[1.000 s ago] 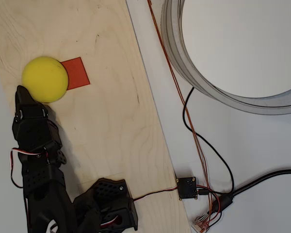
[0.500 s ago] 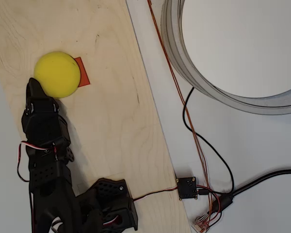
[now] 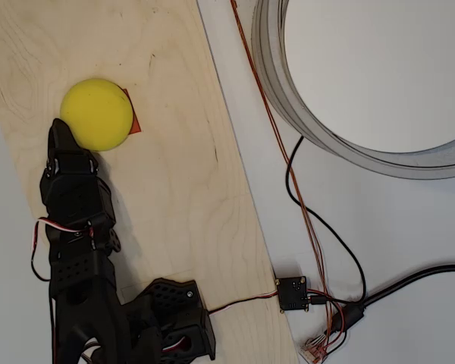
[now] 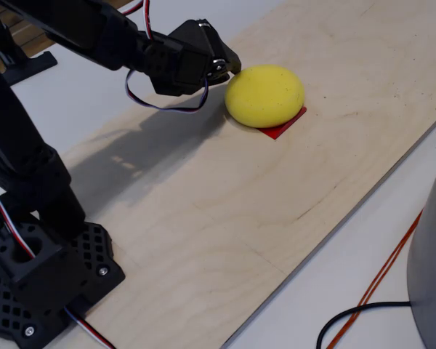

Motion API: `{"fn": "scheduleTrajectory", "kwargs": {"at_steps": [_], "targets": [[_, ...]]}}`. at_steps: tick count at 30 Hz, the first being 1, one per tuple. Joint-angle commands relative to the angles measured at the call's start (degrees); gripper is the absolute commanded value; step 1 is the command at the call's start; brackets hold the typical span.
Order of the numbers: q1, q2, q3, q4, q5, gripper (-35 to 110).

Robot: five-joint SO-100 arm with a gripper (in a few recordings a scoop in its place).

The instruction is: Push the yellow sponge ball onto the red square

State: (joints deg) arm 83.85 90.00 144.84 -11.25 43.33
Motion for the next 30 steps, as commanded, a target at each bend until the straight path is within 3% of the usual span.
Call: {"fn": "scheduleTrajectory", "kwargs": {"at_steps": [1, 30], "targets": [[1.4, 1.1, -0.8, -1.1, 0.1, 4], [4.0, 3.3, 0.9, -1.1, -1.5, 4]]}}
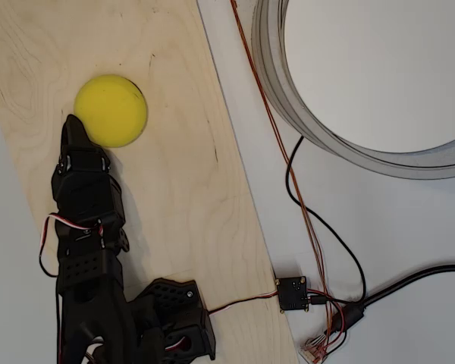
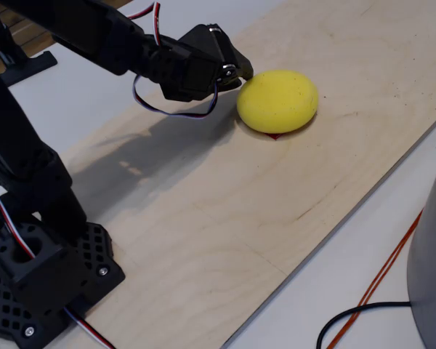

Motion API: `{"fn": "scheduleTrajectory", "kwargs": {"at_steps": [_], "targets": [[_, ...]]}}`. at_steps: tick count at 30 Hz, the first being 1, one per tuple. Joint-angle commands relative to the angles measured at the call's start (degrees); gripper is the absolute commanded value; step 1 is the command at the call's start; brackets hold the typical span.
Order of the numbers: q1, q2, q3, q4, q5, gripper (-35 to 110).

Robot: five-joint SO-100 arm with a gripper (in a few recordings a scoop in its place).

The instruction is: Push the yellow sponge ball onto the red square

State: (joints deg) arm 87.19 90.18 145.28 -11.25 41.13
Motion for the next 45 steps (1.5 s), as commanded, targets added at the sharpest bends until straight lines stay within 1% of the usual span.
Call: {"fn": "scheduleTrajectory", "kwargs": {"at_steps": [1, 17, 22, 26, 36, 45], "targets": [[0.4, 3.5, 0.7, -1.1, 0.7, 4], [-0.1, 11.4, 2.9, 0.0, 0.0, 4], [1.8, 17.7, 2.7, 1.7, -6.8, 5], [4.3, 18.8, 0.9, 2.2, -11.9, 4], [9.1, 12.0, -8.7, 2.2, -19.5, 5], [9.8, 0.3, -19.4, 2.2, -19.0, 5]]}}
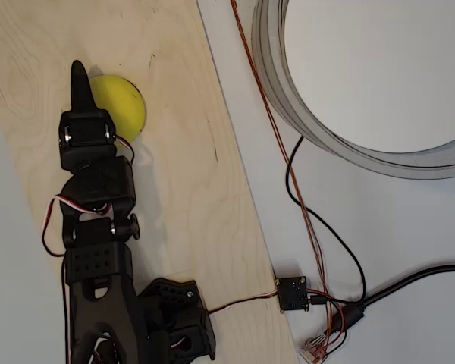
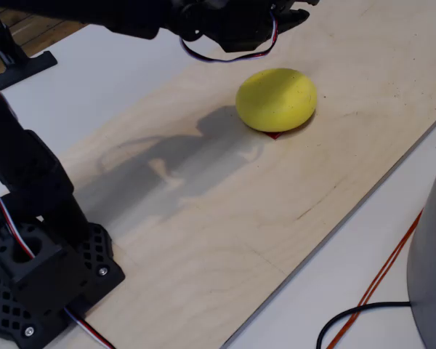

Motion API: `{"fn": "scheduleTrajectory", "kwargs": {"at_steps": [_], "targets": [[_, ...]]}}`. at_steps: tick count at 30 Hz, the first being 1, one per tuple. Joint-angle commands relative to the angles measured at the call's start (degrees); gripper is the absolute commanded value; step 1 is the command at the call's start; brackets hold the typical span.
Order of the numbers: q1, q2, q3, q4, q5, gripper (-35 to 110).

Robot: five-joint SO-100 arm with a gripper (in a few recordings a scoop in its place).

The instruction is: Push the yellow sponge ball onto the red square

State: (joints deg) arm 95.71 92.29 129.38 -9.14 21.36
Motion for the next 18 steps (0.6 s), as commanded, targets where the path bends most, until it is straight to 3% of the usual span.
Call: {"fn": "scheduleTrajectory", "kwargs": {"at_steps": [1, 18], "targets": [[1.4, -3.3, -4.6, 0.1, 1.0, 5], [1.0, -15.9, -10.0, -0.1, 4.2, 4]]}}
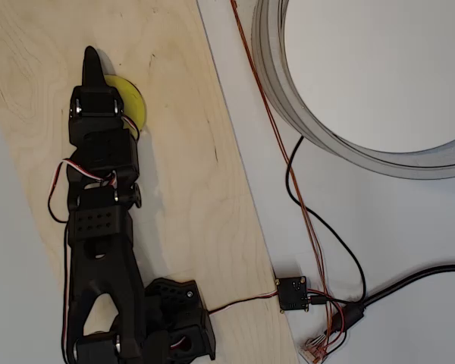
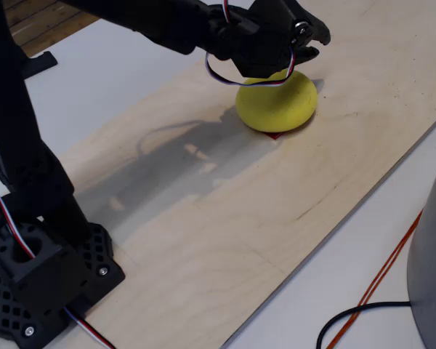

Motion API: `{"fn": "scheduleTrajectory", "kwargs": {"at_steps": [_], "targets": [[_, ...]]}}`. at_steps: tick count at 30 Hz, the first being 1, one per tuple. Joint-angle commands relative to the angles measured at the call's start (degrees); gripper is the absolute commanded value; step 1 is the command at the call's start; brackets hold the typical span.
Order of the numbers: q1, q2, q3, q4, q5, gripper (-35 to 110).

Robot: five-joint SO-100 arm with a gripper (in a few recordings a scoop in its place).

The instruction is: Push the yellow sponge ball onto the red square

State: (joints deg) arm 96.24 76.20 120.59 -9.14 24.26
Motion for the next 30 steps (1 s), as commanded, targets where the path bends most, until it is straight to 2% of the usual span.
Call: {"fn": "scheduleTrajectory", "kwargs": {"at_steps": [1, 15, 30], "targets": [[0.4, -0.2, -1.3, -0.2, 1.4, 4], [-0.4, -4.6, -1.8, -0.4, 4.7, 4], [-0.6, -1.4, 2.0, -0.4, 5.1, 4]]}}
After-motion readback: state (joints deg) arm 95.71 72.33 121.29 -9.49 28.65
